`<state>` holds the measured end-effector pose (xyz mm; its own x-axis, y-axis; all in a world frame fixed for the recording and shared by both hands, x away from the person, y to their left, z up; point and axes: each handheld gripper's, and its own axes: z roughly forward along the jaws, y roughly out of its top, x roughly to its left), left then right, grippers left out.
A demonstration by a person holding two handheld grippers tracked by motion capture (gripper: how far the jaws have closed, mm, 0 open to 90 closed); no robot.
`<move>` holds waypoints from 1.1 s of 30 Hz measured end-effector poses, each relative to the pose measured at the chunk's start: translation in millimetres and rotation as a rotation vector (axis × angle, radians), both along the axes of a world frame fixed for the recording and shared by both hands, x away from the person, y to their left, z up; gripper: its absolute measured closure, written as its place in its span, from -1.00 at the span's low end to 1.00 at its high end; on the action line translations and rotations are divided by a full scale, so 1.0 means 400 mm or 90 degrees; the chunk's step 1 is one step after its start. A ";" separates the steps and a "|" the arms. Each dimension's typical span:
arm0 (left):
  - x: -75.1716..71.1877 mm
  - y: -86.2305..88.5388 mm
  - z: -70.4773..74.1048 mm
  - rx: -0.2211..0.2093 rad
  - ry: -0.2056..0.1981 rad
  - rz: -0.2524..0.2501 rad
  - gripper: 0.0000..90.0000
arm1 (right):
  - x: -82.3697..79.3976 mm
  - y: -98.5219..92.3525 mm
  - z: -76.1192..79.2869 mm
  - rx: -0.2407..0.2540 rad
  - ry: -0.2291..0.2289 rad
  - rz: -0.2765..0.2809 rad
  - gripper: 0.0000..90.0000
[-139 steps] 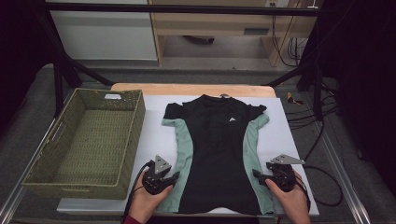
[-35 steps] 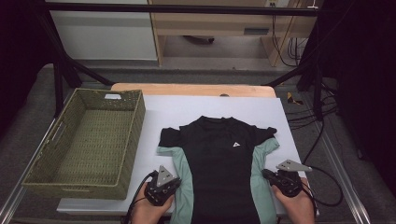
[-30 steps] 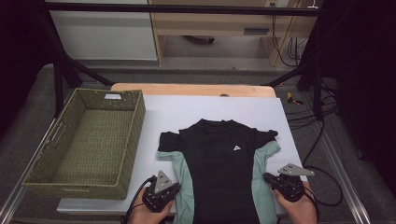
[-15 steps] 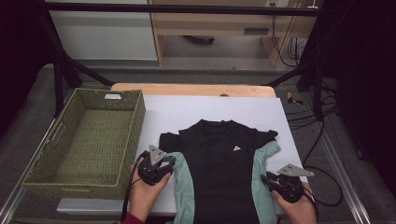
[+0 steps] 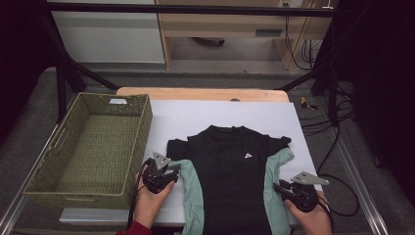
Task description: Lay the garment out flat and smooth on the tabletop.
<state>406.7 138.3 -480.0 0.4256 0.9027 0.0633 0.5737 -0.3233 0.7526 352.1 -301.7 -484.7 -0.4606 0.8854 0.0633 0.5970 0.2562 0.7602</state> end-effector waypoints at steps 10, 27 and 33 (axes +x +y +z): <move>-0.005 -0.011 -0.009 -0.008 0.000 -0.019 0.83 | -0.001 0.000 0.007 -0.002 -0.008 -0.001 0.44; -0.098 -0.032 0.034 -0.015 -0.018 -0.072 0.86 | -0.002 -0.030 0.025 0.019 -0.050 -0.045 0.21; -0.101 -0.012 0.034 -0.042 -0.024 -0.053 0.66 | 0.033 -0.067 0.033 0.023 -0.074 -0.094 0.05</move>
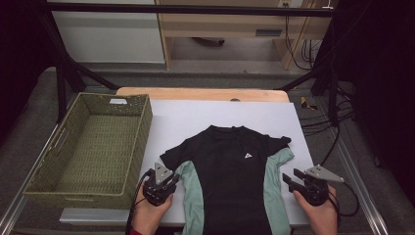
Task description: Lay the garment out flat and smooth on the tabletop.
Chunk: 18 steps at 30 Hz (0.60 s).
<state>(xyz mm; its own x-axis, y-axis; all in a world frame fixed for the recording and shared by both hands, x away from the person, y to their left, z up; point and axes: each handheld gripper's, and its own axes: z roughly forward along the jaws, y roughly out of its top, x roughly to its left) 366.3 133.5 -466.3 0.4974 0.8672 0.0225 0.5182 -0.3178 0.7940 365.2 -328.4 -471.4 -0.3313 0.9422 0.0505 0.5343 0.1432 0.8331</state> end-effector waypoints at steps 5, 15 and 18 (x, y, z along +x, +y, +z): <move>-0.010 0.003 -0.002 -0.017 -0.005 0.003 0.49 | 0.080 -0.033 0.015 -0.004 -0.007 -0.030 0.02; -0.015 0.005 -0.007 -0.017 -0.010 0.003 0.38 | 0.225 -0.050 -0.018 -0.009 0.041 -0.036 0.21; -0.013 0.004 -0.008 -0.017 -0.009 0.003 0.38 | 0.218 -0.049 -0.020 -0.003 0.053 -0.018 0.44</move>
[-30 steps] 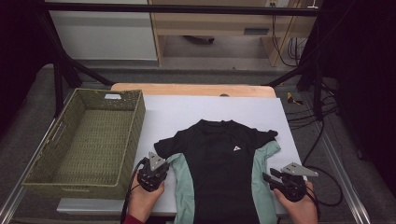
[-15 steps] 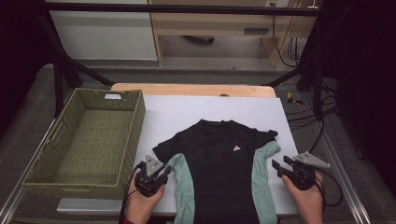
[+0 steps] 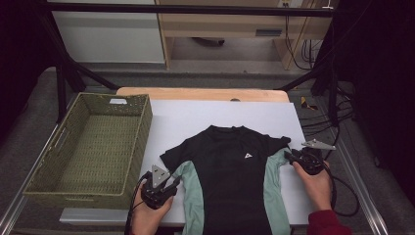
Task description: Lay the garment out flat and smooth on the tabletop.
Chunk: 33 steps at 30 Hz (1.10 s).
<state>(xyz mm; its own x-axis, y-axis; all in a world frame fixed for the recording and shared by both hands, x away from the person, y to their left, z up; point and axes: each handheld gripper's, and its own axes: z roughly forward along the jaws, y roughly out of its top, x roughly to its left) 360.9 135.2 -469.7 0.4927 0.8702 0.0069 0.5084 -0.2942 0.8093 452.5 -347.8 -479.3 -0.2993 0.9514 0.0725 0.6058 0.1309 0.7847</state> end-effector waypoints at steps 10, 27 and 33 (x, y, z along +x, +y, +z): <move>0.005 0.003 -0.003 0.008 0.005 0.006 0.32 | -0.066 0.018 0.014 -0.036 -0.009 0.016 0.89; 0.015 0.006 -0.010 0.017 0.012 0.017 0.14 | -0.152 0.006 0.012 -0.024 0.001 -0.055 0.90; 0.019 0.003 -0.013 0.021 0.013 0.023 0.06 | -0.157 0.003 0.000 -0.012 0.021 -0.052 0.84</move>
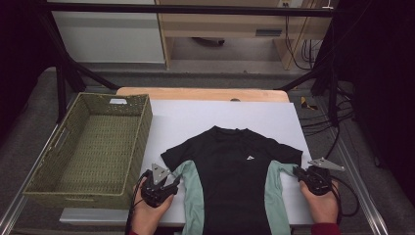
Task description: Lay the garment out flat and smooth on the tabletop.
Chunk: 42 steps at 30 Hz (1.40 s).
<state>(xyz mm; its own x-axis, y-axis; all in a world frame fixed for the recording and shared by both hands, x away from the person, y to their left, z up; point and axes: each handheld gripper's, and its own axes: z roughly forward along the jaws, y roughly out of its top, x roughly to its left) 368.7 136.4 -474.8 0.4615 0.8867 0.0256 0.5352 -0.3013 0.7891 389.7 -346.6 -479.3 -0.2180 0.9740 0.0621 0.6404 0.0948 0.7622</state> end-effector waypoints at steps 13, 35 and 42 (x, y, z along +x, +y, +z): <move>-0.003 -0.004 0.008 -0.002 -0.019 0.004 -0.14 | -0.055 0.030 0.022 -0.005 -0.051 -0.009 0.16; 0.013 -0.059 0.074 0.017 -0.046 -0.029 -0.58 | -0.062 0.122 0.014 -0.017 -0.068 0.107 -0.73; 0.061 -0.081 0.106 0.027 -0.026 -0.053 -0.66 | -0.063 0.125 0.017 -0.017 -0.074 0.136 -0.75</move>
